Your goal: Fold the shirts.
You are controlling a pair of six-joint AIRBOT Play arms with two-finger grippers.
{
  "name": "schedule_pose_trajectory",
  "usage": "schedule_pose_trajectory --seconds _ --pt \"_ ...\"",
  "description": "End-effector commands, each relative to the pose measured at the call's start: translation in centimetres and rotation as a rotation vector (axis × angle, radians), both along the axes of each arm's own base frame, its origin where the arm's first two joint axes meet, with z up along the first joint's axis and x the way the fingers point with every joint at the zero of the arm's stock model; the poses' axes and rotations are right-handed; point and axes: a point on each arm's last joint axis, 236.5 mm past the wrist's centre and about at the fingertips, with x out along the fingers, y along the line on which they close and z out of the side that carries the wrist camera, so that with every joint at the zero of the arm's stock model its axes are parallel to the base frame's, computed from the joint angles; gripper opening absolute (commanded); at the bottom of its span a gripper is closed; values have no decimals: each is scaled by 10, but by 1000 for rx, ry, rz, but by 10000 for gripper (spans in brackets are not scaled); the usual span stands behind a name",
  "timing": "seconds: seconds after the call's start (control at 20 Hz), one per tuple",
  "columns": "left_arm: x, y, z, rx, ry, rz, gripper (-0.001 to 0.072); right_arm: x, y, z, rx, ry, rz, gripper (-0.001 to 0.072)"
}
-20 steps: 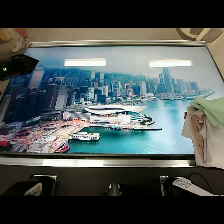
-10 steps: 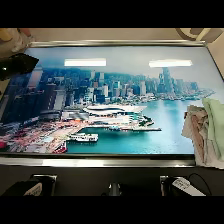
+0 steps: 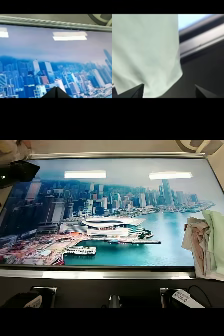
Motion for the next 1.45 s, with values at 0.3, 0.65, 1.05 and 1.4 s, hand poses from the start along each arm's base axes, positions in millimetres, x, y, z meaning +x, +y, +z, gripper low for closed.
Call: schedule_pose_trajectory --seconds 0.3,0.65,1.05,1.4 --pt "-20 57 -167 552 727 161 720 198 232 54 98 -280 672 645" --pt "-43 39 -198 463 755 123 720 164 307 -36 278 15 805 624" --pt "-42 41 -200 463 758 127 720 168 304 -36 257 7 802 625" --pt "-42 41 -200 463 759 127 720 168 304 -36 257 7 802 625"
